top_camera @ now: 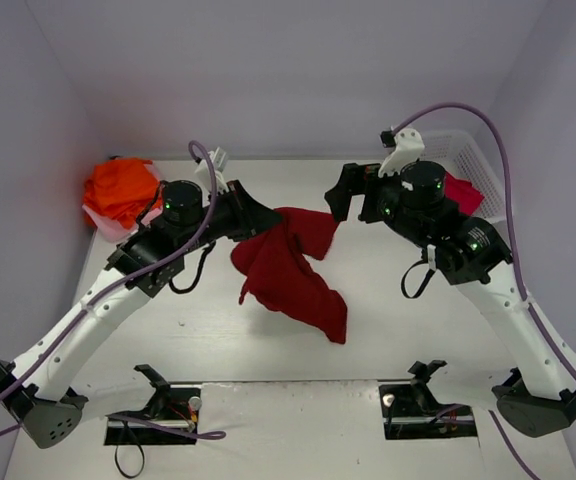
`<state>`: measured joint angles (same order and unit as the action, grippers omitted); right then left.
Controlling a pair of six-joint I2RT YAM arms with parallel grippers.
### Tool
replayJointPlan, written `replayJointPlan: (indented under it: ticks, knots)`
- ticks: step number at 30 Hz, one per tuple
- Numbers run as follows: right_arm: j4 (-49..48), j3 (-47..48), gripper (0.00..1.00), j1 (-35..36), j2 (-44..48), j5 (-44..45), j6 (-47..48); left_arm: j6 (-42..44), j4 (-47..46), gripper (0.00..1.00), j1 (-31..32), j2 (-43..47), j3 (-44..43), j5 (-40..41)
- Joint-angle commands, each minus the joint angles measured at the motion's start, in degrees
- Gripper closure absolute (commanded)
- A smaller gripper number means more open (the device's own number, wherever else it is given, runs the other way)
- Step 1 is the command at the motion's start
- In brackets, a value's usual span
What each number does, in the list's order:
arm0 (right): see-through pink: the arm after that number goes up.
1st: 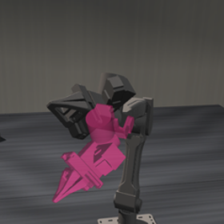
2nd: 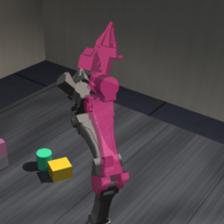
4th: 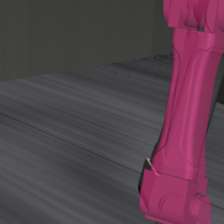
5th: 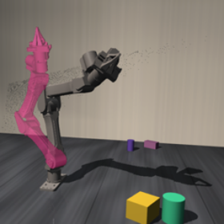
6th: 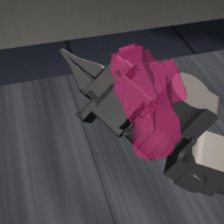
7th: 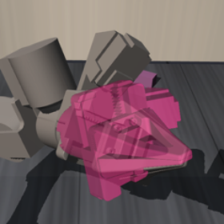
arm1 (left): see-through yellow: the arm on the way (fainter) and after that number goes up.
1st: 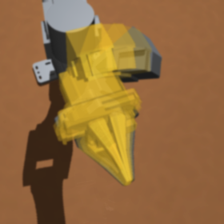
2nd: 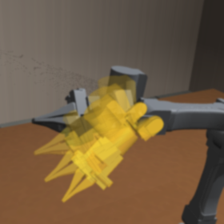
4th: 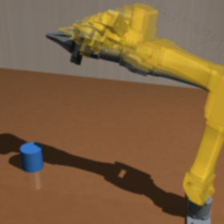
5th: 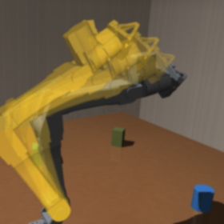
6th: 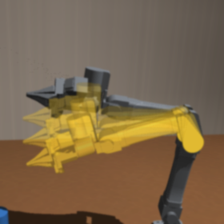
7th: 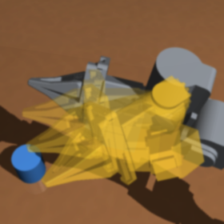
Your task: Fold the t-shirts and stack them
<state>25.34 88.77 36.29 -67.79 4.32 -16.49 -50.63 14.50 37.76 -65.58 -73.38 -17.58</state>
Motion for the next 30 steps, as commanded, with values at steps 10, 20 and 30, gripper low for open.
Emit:
replayJointPlan:
  ticks: [10,20,30]
  knots:
    - [-10.04,-20.98,0.0,-0.35,6.09,-5.98,-11.01,1.42,4.93,1.0,-9.81,4.15,-14.85,-2.71]
    - [-32.78,-36.11,0.01,6.13,5.57,-13.64,-12.52,-3.58,-1.13,1.0,-9.81,2.56,-14.43,-5.71]
    - [-42.3,-35.33,0.17,17.57,-8.4,-4.94,-5.92,-6.06,-3.7,1.0,-9.72,4.06,-12.13,-5.53]
